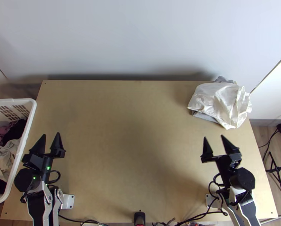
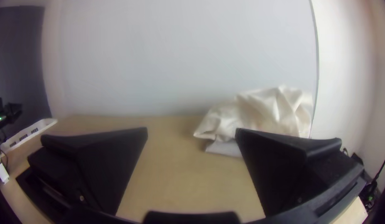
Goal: Fold the t-shirt
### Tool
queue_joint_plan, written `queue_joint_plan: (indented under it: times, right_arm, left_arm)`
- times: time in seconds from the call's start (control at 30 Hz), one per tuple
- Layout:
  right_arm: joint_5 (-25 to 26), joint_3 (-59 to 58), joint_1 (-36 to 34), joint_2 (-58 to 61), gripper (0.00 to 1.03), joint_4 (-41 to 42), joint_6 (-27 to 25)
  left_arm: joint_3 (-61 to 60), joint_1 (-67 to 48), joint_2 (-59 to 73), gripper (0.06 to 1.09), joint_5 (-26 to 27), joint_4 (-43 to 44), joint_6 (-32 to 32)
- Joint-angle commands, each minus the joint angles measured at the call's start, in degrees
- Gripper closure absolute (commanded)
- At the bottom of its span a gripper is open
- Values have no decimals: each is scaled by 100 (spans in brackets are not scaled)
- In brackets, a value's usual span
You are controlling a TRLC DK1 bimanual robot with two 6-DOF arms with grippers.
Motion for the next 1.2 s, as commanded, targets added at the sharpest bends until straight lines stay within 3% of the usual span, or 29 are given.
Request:
queue_joint_plan:
  times: [0.0, 0.33, 1.17]
  right_arm:
    - [-306, -33, 50, 10, 5, -867, 253]
    - [-298, -33, -240, -8, 5, -850, 279]
    - [-298, -33, -240, -8, 5, -850, 279]
  left_arm:
    - [-56, -225, -45, 11, 1, -1136, 566]
    - [-56, -374, -45, 11, -298, -1189, 575]
    - [-56, -374, -45, 11, -307, -1189, 575]
